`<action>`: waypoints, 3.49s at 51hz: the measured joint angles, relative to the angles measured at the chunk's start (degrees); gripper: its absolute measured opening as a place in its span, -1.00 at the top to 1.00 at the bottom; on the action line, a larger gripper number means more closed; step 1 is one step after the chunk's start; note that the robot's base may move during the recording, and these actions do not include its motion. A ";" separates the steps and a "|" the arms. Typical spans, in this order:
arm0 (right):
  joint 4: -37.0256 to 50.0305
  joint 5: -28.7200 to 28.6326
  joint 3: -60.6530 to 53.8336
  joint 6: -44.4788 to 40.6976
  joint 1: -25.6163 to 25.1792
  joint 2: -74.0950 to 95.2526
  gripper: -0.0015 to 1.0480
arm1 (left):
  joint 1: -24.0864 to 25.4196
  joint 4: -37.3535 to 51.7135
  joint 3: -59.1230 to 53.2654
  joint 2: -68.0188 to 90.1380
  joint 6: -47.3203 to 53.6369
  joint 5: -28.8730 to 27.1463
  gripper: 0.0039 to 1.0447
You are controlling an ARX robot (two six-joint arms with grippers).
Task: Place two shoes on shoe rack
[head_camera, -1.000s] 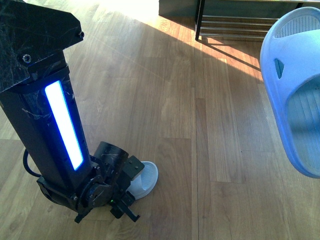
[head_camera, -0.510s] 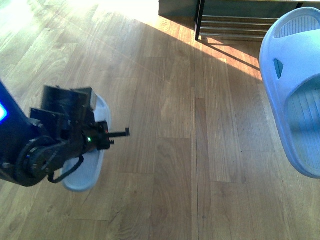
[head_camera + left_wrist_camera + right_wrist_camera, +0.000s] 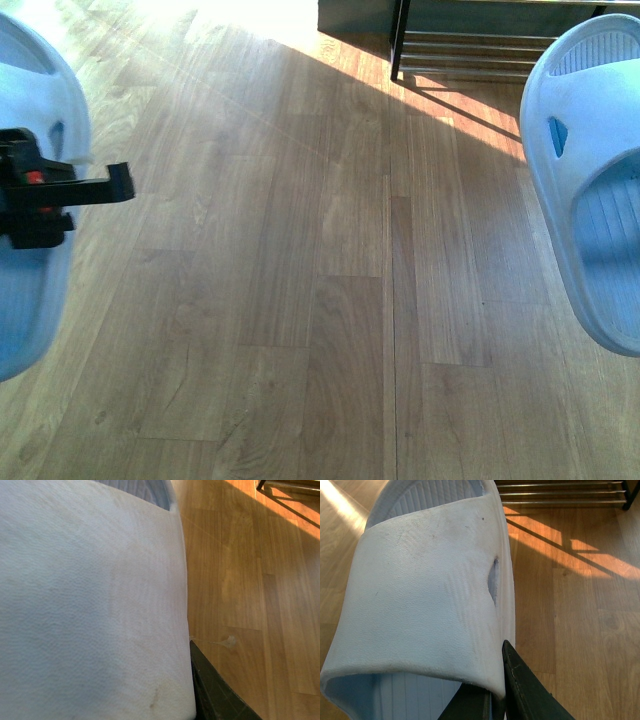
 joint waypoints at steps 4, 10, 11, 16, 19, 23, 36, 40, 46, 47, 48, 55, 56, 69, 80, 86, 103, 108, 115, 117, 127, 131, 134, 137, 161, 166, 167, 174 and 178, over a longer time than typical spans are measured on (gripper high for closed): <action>0.00 -0.02 0.00 -0.02 0.00 0.00 0.96 | -1.03 -4.46 -1.66 -6.69 3.56 -4.20 0.97; 0.00 0.00 0.00 0.00 0.00 0.00 0.96 | -1.46 -8.26 -3.96 -14.01 7.45 -7.61 0.97; 0.00 0.00 0.00 0.00 0.00 0.00 0.96 | -1.46 -8.26 -3.98 -14.36 7.80 -7.63 0.97; 0.00 -0.02 0.00 -0.02 0.00 0.00 0.96 | -1.51 -8.31 -4.02 -14.53 8.83 -7.56 0.97; 0.00 0.00 0.00 0.00 0.00 0.00 0.96 | -1.57 -8.33 -4.04 -14.53 9.16 -7.54 0.97; 0.00 -0.02 0.00 -0.02 0.00 0.00 0.96 | -1.57 -8.33 -4.09 -14.53 9.35 -7.58 0.97; 0.00 -0.02 -0.04 -0.02 0.00 -0.04 0.96 | -1.73 -8.35 -4.17 -14.64 9.44 -7.61 0.97; 0.00 -0.15 -0.04 0.00 0.00 -0.07 0.96 | -1.73 -8.35 -4.17 -14.64 9.44 -7.58 0.97; 0.00 -0.11 -0.04 -0.02 0.00 -0.04 0.96 | -1.73 -8.35 -4.17 -14.64 9.53 -7.52 0.97; 0.00 -0.09 -0.04 0.00 0.00 -0.07 0.96 | -1.73 -8.35 -4.17 -14.64 9.53 -7.56 0.97; 0.00 -0.11 -0.04 0.00 0.00 -0.07 0.96 | -1.73 -8.35 -4.17 -14.64 9.55 -7.61 0.97; 0.00 -0.11 -0.04 -0.02 0.00 0.02 0.96 | -1.75 -8.35 -4.17 -14.64 9.55 -7.56 0.97; 0.00 -0.13 -0.04 0.00 0.00 0.02 0.96 | -1.75 -8.35 -4.17 -14.64 9.55 -7.54 0.97; 0.00 -0.13 -0.04 -0.02 0.00 -0.04 0.96 | -1.73 -8.35 -4.17 -14.64 9.60 -7.52 0.97; 0.00 -0.13 -0.04 0.00 0.00 -0.04 0.96 | -1.75 -8.35 -4.20 -14.71 9.60 -7.56 0.97; 0.00 -0.07 -0.04 0.00 0.00 -0.04 0.96 | -1.73 -8.35 -4.20 -14.73 9.62 -7.58 0.97; 0.00 -0.37 -0.04 -0.02 0.31 -0.04 0.96 | -1.62 -8.37 -4.22 -14.73 9.62 -7.61 0.97; 0.00 -0.07 -0.04 -0.02 0.17 -0.04 0.96 | -1.62 -8.37 -4.22 -14.73 9.70 -7.56 0.97; 0.00 -0.20 -0.04 -0.02 0.17 -0.04 0.96 | -1.64 -8.39 -4.24 -14.73 9.77 -7.56 0.97; 0.00 -0.07 -0.04 -0.02 0.20 -0.04 0.96 | -1.64 -8.39 -4.24 -14.73 9.77 -7.58 0.97; 0.00 0.00 -0.04 0.00 0.17 -0.04 0.96 | -1.62 -8.44 -4.28 -14.75 9.77 -7.58 0.97; 0.00 -0.11 -0.04 -0.02 0.17 -0.04 0.96 | -1.64 -8.44 -4.28 -14.75 9.79 -7.58 0.97; 0.00 0.02 -0.04 -0.02 0.17 -0.04 0.96 | -1.64 -8.44 -4.28 -14.75 9.79 -7.56 0.97; 0.00 0.04 -0.02 0.00 0.04 -0.04 0.96 | -1.68 -8.46 -4.26 -14.75 9.79 -7.50 0.97; -0.02 0.00 -0.02 0.00 -0.09 0.04 0.96 | -1.79 -8.48 -4.33 -14.73 9.79 -7.48 0.97; 0.00 -0.11 -0.02 0.00 -0.09 0.04 0.96 | -1.79 -8.48 -4.33 -14.73 9.79 -7.45 0.97; 0.00 -0.02 -0.02 0.00 -0.09 0.04 0.96 | -1.79 -8.48 -4.33 -14.73 9.79 -7.43 0.97; 0.00 -0.04 -0.02 0.02 -0.09 0.04 0.96 | -1.79 -8.48 -4.33 -14.73 9.79 -7.52 0.97; 0.00 -0.02 -0.02 0.11 -0.09 0.04 0.96 | -1.79 -8.48 -4.33 -14.73 9.79 -7.48 0.97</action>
